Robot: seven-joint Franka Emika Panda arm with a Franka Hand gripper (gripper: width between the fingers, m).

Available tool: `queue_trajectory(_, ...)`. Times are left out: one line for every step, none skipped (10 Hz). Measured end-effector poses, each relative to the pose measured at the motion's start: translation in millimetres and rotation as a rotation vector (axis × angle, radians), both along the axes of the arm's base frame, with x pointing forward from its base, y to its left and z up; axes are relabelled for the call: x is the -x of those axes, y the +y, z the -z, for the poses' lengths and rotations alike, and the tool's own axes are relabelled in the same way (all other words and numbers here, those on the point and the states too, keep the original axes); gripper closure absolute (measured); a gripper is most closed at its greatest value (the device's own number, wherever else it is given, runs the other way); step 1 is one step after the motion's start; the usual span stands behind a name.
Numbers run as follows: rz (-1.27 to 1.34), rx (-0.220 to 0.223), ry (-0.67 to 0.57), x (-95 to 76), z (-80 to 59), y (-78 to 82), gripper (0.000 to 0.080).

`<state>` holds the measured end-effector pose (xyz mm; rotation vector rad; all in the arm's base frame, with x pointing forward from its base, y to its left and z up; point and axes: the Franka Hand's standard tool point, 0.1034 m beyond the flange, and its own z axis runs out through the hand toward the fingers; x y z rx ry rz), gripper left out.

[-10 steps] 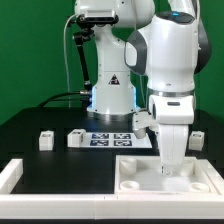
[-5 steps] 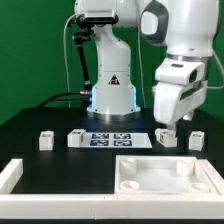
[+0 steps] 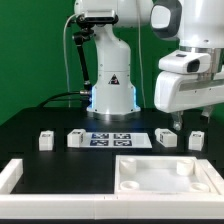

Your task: Assemble square table

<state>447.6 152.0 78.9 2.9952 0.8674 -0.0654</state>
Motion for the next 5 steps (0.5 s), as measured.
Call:
queue_trajectory(0.121,-0.003,0.004,2.0,2.0,1.5,0.0151)
queue_trajectory(0.262,-0.003,0.036,11.2,10.8,4.2,0.0151)
queue_trajectory(0.35,-0.005,0.065,18.2,16.6,7.6,0.0151)
queue_trajectory(0.504,-0.028,0.101,23.3,22.8,10.6,0.0151)
queue_trajectory(0.649,-0.065,0.15,25.3,30.2,9.1,0.0151)
